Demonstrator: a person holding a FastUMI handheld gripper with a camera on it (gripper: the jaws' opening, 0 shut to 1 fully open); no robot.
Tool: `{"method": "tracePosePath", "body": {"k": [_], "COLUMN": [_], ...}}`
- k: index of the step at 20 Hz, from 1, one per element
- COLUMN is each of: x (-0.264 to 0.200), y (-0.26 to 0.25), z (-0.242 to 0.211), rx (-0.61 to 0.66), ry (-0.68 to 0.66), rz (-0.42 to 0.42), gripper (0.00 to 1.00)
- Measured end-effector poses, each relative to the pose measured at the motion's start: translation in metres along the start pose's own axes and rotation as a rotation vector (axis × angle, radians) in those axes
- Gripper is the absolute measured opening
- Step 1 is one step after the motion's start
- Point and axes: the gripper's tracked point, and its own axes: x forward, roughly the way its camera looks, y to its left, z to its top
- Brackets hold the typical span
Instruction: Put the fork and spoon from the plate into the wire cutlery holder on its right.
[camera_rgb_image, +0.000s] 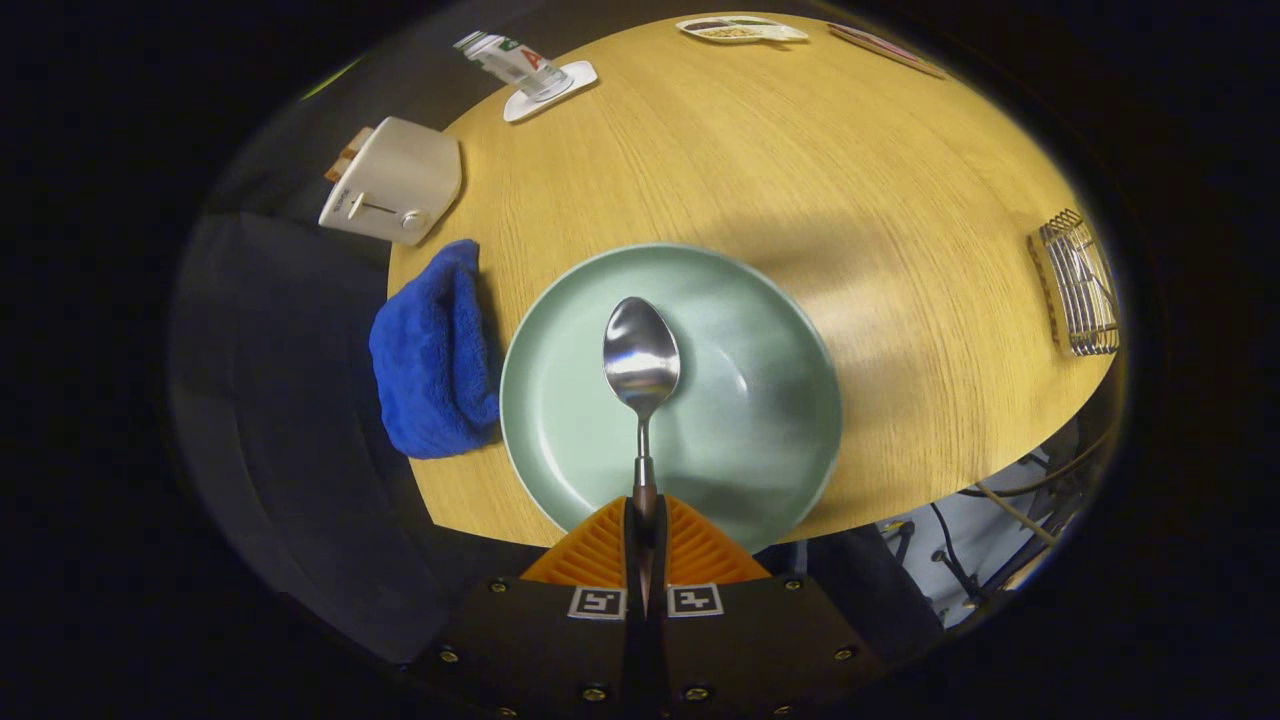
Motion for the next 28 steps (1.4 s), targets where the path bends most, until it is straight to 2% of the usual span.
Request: {"method": "tracePosePath", "body": {"k": [7,18,25,28], "x": [-0.026,-0.09,-0.128,-0.14], "y": [-0.028,-0.095,-0.148,-0.158], "z": [0.019,0.054,0.056,0.056], "rx": [0.093,0.284,0.425,0.468], "ry": [-0.077,-0.272,-0.36,-0.384], "rz": [0.003,0.009,-0.002,0.022], "gripper": [0.01,0.01,0.01,0.01]}}
